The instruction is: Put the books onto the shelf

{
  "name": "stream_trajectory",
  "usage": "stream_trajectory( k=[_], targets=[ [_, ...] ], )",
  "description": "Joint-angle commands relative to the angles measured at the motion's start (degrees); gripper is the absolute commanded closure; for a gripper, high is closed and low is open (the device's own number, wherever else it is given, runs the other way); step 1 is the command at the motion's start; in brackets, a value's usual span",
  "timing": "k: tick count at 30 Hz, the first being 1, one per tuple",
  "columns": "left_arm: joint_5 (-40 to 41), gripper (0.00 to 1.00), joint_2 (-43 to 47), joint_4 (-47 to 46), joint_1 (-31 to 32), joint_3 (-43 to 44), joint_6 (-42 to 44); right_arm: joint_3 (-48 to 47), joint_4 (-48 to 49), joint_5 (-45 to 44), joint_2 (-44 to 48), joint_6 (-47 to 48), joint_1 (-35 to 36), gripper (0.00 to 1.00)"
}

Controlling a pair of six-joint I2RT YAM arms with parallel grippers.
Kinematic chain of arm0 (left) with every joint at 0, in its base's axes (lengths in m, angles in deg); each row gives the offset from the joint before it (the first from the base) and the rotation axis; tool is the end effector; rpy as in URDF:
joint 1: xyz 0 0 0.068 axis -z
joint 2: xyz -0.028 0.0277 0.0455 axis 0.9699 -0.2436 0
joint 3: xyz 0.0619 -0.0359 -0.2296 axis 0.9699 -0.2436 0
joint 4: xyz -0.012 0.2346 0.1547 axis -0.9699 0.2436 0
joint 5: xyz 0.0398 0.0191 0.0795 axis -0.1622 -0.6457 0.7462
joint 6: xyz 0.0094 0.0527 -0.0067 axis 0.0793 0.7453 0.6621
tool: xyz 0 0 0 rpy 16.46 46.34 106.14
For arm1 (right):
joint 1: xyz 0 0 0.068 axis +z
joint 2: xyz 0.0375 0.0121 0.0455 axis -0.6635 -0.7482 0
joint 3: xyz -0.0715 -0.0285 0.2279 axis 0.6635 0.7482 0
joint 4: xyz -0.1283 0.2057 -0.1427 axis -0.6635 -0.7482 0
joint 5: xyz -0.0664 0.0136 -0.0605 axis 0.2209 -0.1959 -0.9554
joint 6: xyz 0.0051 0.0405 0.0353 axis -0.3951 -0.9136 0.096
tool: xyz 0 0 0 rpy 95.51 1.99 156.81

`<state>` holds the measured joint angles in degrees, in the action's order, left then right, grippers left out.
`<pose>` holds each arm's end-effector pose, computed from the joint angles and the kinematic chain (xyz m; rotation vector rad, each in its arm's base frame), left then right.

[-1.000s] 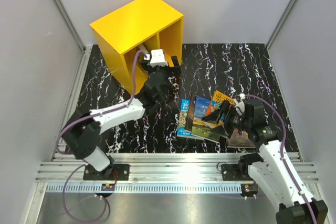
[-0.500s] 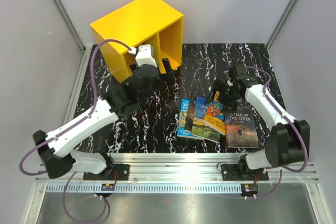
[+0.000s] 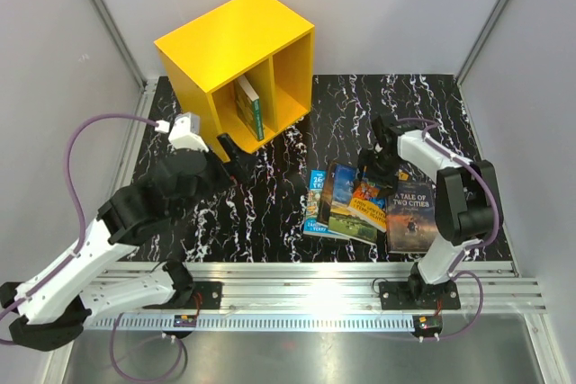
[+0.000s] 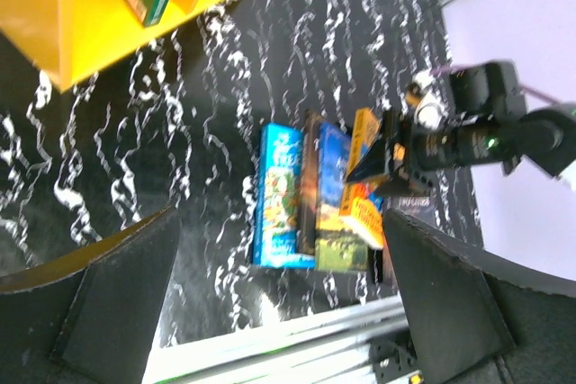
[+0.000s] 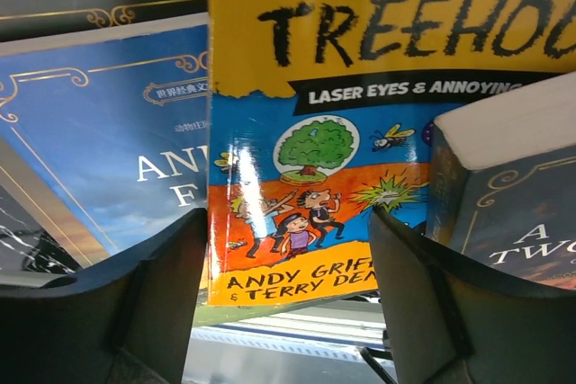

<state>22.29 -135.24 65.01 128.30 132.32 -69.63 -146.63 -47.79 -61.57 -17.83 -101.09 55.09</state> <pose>0.1348 -0.1475 0.3870 -0.2579 2.0122 -0.6472 0.3187 0.0827 0.1413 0.2967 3.0321 0.3104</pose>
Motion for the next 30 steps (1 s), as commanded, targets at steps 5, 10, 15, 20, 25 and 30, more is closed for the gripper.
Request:
stream_trajectory(
  k=[5,10,15,20,25,30],
  targets=[
    [-4.0,0.01,0.0,5.1,0.2,-0.8,-2.2,-0.3,5.5,-4.9,-7.1,2.3,4.3,0.73],
    [-5.0,0.01,-1.0,4.2,0.3,-0.8,-1.5,0.9,6.2,-3.4,-7.2,0.5,5.0,1.00],
    [-8.3,0.01,-3.2,-0.3,0.3,-2.4,1.8,-7.1,0.9,-2.3,1.4,-0.6,6.2,1.00],
    [-13.0,0.01,-5.3,-8.6,0.2,-3.9,3.5,-15.3,-2.1,3.9,12.7,-6.1,6.6,1.00],
    [-16.5,0.01,-5.6,-14.7,-1.2,-6.4,2.2,-13.3,-2.6,4.0,18.9,-10.8,7.1,0.99],
    [-23.5,0.01,-9.2,-12.8,-1.3,-4.0,2.8,-14.3,-9.7,-7.5,16.9,-8.2,3.3,0.00]
  ],
)
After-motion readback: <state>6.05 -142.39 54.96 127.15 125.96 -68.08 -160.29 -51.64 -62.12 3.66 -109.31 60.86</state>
